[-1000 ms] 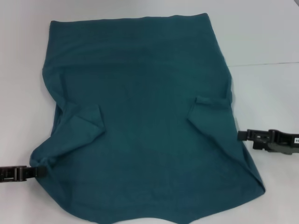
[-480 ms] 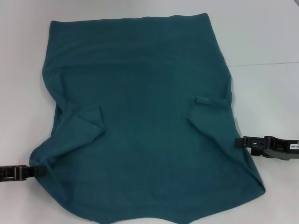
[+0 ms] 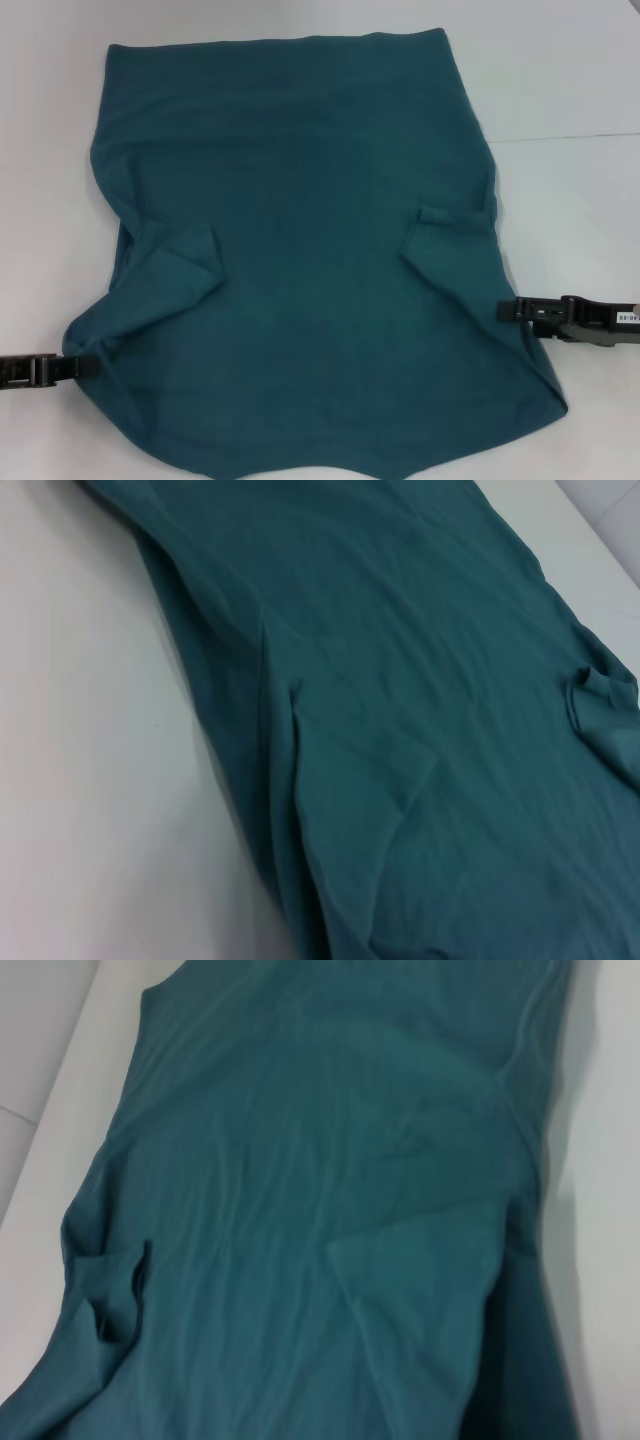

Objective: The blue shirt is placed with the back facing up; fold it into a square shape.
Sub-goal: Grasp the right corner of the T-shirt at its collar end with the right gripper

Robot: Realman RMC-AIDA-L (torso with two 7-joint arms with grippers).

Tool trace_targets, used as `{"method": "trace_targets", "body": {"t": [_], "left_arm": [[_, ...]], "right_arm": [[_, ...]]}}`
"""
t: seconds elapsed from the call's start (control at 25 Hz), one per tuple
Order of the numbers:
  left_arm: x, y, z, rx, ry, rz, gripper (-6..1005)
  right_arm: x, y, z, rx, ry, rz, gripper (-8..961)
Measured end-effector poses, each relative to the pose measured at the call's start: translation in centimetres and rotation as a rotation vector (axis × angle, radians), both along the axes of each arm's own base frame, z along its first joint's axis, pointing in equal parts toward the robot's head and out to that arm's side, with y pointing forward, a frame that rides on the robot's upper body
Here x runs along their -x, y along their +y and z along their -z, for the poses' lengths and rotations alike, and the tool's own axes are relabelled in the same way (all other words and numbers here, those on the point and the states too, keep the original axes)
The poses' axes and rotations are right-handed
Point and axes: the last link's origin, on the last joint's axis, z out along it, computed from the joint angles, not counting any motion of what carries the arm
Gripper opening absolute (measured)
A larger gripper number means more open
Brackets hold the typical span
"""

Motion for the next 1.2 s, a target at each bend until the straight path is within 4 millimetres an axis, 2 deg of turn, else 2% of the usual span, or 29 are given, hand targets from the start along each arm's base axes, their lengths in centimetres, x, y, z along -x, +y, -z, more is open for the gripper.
{"method": "trace_targets", "body": {"t": [0.72, 1.2], "left_arm": [[0.1, 0.1, 0.0, -0.011, 0.006, -0.004, 88], [-0.1, 0.4, 0.1, -0.014, -0.001, -0.002, 88]], "right_arm": [[2.2, -0.4, 0.7, 0.087, 0.070, -0.082, 930], [0.8, -1.8, 0.1, 0.135, 0.058, -0.028, 929]]}}
